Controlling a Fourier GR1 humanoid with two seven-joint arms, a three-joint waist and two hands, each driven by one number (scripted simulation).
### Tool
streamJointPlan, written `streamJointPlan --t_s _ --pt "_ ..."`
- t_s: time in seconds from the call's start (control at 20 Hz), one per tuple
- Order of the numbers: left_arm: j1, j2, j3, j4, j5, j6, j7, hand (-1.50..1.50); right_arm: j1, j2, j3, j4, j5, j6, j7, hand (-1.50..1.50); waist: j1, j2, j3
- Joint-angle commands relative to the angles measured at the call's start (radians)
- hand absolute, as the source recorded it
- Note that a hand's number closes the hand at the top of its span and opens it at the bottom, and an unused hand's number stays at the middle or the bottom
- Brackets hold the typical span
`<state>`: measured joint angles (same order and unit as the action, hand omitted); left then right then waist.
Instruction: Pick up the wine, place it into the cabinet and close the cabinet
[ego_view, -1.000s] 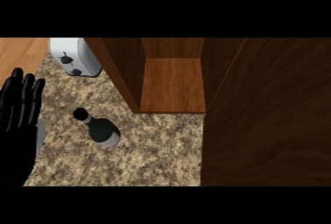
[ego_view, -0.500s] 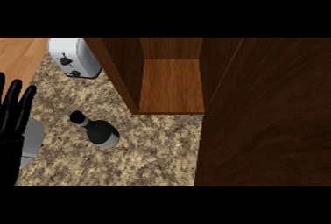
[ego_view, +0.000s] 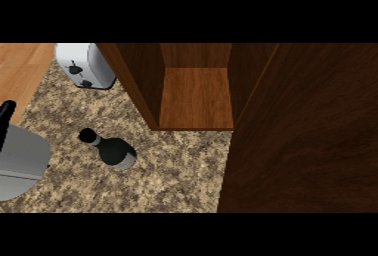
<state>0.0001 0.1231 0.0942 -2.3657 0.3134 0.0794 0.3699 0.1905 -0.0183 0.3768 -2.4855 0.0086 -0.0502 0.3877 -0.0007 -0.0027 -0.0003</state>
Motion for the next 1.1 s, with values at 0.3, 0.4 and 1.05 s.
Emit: streamJointPlan --t_s 0.3,0.4,1.05 --pt "-0.088 0.039 0.015 -0.081 -0.037 0.111 0.186 -1.50 -0.081 -0.016 0.062 -0.158 0.111 -0.099 0.182 -1.50 -0.004 -0.001 0.000" --pt "-0.054 0.002 -0.041 -0.071 -0.080 0.110 0.150 -1.50 -0.054 -0.026 0.150 -0.139 0.191 -0.114 0.165 -1.50 -0.007 -0.002 0.000" --pt "0.046 -0.042 -0.040 0.058 -0.098 0.031 0.019 -1.50 -0.182 -0.062 0.199 -0.163 0.247 -0.242 0.292 -1.50 -0.013 -0.003 -0.002"
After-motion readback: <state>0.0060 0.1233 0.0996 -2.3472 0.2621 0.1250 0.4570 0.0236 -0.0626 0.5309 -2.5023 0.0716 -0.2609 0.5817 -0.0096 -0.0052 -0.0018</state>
